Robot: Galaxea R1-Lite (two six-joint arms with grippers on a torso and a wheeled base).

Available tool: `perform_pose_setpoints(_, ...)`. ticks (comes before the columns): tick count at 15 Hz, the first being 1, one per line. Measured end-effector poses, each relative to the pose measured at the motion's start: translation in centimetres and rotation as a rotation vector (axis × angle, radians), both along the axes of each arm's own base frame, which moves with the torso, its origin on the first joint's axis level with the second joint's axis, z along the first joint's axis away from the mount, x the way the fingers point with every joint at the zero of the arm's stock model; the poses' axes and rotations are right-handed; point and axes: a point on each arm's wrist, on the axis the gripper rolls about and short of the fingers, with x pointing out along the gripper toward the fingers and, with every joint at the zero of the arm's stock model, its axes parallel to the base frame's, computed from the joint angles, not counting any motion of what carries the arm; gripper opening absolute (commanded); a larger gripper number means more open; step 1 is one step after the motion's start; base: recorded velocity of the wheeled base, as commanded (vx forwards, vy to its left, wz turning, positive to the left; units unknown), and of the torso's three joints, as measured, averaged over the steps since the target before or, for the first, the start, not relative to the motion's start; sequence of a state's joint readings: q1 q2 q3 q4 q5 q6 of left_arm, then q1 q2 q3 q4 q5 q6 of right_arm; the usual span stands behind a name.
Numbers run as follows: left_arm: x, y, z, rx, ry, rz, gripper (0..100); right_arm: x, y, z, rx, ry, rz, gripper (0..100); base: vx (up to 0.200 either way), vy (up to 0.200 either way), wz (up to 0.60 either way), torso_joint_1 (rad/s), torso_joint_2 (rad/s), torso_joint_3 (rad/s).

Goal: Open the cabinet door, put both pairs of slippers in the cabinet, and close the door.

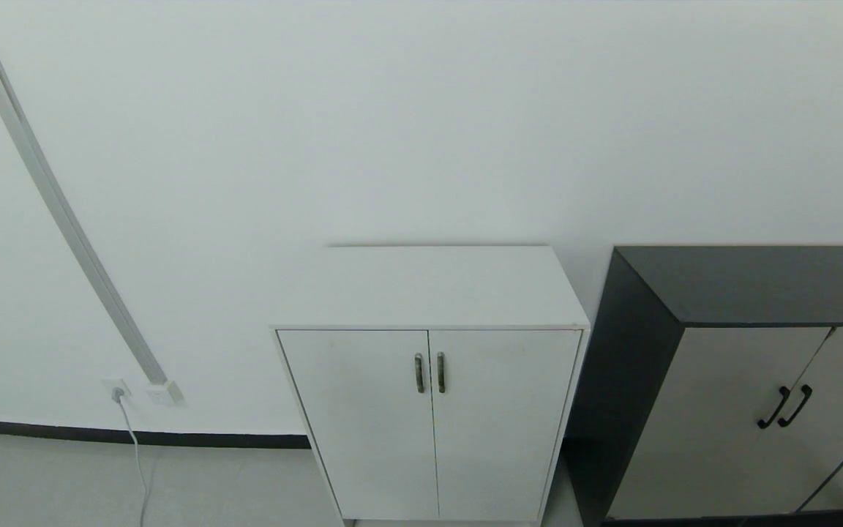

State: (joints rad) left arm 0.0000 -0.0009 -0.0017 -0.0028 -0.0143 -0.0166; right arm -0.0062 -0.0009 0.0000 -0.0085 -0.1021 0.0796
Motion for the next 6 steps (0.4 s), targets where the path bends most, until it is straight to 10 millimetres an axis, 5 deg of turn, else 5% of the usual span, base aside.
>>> perform_pose_setpoints(6, 0.00, 0.00, 0.00, 0.000, 0.000, 0.000, 0, 0.00, 0.00, -0.01, 0.000, 0.000, 0.001, 0, 0.000, 0.000, 0.00, 0.000, 0.00, 0.000)
